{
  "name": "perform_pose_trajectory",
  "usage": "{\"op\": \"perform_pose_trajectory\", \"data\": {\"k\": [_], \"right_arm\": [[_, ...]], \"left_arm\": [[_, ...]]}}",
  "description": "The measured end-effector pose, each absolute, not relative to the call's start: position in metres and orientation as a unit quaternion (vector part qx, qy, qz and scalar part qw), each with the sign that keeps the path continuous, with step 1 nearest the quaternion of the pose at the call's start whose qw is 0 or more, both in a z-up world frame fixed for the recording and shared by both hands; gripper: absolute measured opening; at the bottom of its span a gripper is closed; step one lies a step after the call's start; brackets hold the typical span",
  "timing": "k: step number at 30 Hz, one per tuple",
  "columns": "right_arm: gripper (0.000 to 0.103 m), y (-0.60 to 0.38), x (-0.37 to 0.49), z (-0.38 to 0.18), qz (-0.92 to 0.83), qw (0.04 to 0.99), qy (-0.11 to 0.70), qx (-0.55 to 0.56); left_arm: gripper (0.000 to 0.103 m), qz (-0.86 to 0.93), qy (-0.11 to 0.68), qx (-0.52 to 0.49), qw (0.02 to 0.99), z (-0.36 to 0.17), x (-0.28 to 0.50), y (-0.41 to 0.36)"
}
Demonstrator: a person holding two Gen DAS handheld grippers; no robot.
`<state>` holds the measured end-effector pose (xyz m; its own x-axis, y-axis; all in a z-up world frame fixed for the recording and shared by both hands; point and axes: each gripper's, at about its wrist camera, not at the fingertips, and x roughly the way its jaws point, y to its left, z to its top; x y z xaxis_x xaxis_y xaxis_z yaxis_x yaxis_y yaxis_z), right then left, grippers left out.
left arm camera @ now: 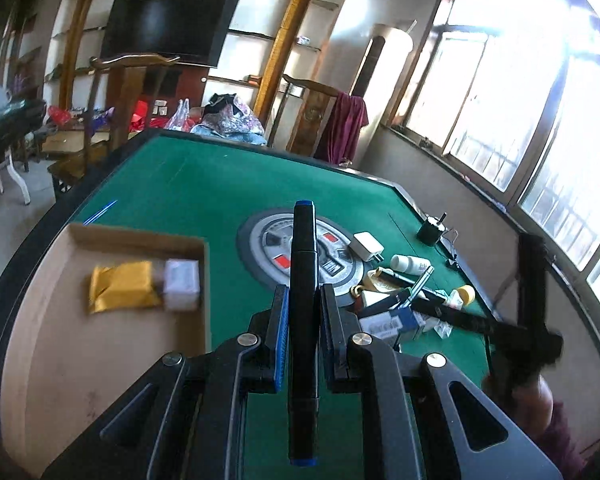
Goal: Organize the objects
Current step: 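Move the right gripper back to the pile and grasp a black marker, then carry the black marker with the right gripper over the cardboard box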
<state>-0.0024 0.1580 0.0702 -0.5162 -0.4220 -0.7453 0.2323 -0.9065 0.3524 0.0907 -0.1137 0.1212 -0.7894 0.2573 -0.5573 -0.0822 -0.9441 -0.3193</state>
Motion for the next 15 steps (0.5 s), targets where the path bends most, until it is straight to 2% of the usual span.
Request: {"op": "perform_pose_trajectory", "data": {"k": [5,7,10,15], "right_arm": [[0.060,0.110,-0.052,0.062,-0.850,0.143,-0.030,0.506],[0.060,0.087,-0.065,0.060,-0.840,0.154,-0.008,0.520],[0.059,0.062,-0.071,0.060,-0.816,0.231,-0.040,0.528],[0.060,0.052,-0.054,0.063,-0.833,0.183,-0.008,0.522]], "left_arm": [[0.012,0.938,-0.152,-0.304,0.075,0.112,0.112,-0.138],[0.012,0.938,-0.157,-0.301,0.067,0.110,0.118,-0.150],[0.012,0.942,-0.155,-0.292,0.051,0.108,0.127,-0.164],[0.012,0.947,-0.145,-0.286,0.036,0.100,0.132,-0.180]]}}
